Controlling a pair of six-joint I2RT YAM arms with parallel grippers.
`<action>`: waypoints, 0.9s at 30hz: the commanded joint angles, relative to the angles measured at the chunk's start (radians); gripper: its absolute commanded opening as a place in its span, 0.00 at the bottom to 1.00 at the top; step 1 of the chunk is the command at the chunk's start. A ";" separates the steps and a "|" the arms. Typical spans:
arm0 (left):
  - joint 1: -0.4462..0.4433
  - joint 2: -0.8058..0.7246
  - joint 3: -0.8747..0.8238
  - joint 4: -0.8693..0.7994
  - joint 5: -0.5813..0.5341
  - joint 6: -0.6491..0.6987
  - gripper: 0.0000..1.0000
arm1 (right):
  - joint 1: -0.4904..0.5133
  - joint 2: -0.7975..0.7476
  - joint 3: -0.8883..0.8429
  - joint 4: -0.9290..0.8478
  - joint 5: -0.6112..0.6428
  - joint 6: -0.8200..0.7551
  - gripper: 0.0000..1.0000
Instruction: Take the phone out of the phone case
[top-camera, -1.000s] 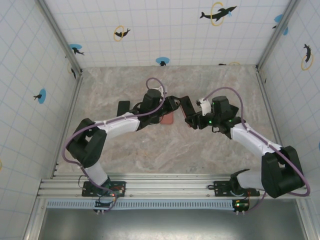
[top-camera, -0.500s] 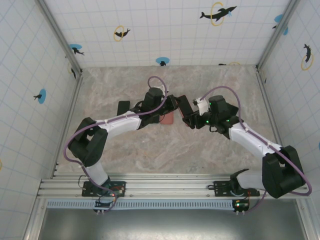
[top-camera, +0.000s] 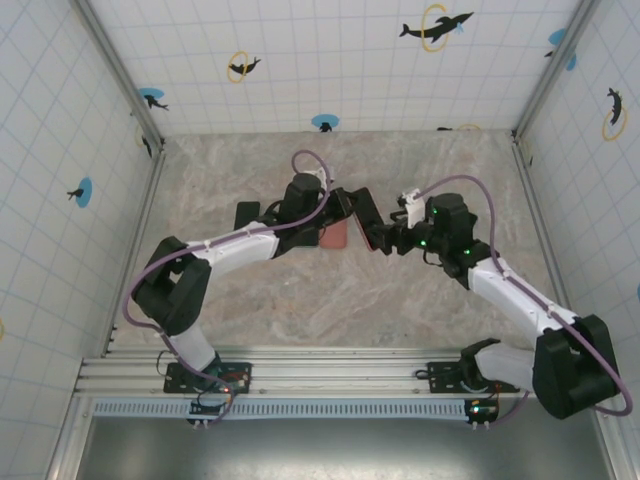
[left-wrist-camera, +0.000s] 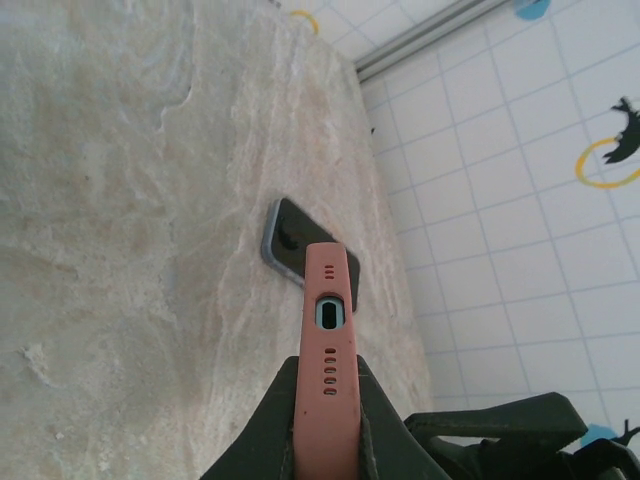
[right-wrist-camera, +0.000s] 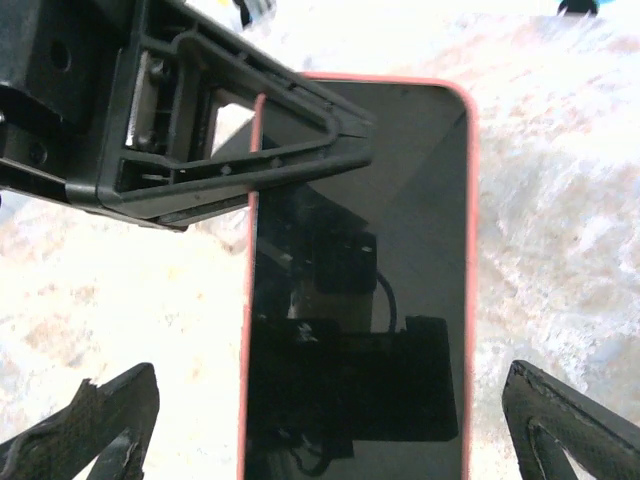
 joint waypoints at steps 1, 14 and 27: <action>0.018 -0.100 -0.039 0.146 -0.017 -0.006 0.00 | -0.037 -0.059 -0.064 0.126 -0.026 0.086 0.91; 0.018 -0.253 -0.256 0.570 -0.226 -0.142 0.00 | -0.127 -0.153 -0.369 0.895 -0.036 0.779 0.86; -0.116 -0.100 -0.236 0.938 -0.468 -0.337 0.00 | 0.131 -0.097 -0.451 1.198 0.345 1.005 0.68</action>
